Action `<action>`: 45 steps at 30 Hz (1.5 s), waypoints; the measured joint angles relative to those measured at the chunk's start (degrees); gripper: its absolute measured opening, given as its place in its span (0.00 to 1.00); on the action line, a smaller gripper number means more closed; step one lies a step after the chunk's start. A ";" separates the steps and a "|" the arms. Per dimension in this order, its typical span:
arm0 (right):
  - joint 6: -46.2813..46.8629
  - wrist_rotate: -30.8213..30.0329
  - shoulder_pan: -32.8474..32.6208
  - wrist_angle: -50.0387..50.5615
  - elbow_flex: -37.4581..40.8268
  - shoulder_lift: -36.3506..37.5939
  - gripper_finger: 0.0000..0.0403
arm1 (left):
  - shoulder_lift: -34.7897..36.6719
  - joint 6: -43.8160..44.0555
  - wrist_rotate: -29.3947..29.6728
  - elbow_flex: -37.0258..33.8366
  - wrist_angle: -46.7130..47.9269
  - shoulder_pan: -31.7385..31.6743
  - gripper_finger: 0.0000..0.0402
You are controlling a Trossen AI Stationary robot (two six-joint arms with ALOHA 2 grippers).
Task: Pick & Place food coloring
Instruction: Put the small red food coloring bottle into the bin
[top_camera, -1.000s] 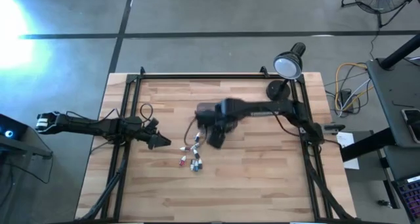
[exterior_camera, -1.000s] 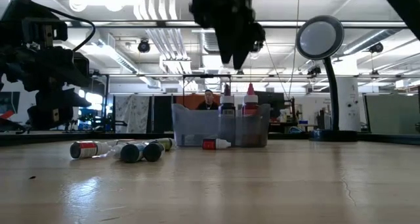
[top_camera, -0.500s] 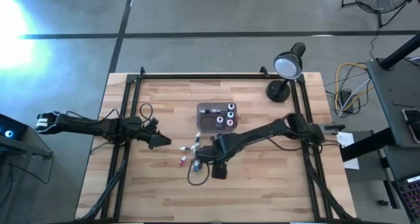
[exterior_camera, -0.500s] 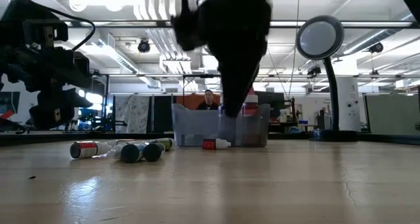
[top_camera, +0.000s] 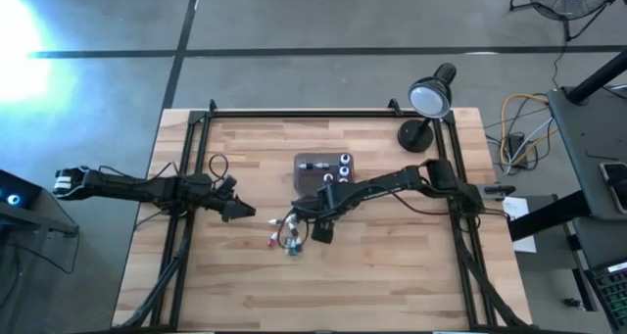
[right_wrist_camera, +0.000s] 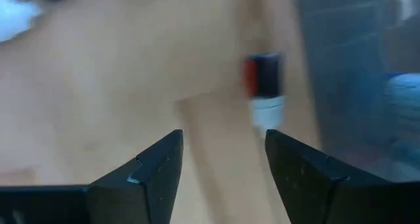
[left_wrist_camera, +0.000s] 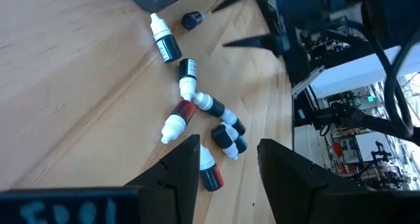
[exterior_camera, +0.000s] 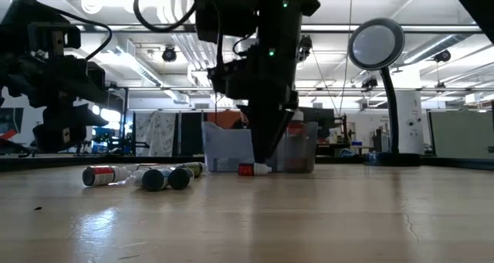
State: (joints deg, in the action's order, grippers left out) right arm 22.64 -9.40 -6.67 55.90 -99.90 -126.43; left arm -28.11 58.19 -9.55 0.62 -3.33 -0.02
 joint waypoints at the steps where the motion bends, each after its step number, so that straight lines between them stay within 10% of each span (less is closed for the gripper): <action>1: -0.21 -0.60 0.47 -0.13 0.12 0.00 0.54 | -0.01 0.00 -0.01 0.00 0.00 -0.01 0.33; 25: -5.72 -4.23 1.61 -4.74 2.55 -0.05 0.67 | -0.01 -0.67 0.49 0.00 0.01 -0.01 0.33; 45: 16.70 -5.58 -1.56 -6.37 3.04 0.34 0.61 | -0.01 -1.09 0.65 0.00 0.02 0.01 0.33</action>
State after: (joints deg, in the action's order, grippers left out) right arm 39.34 -14.98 -8.24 49.54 -96.86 -126.09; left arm -28.12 57.10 -8.91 0.62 -3.31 -0.01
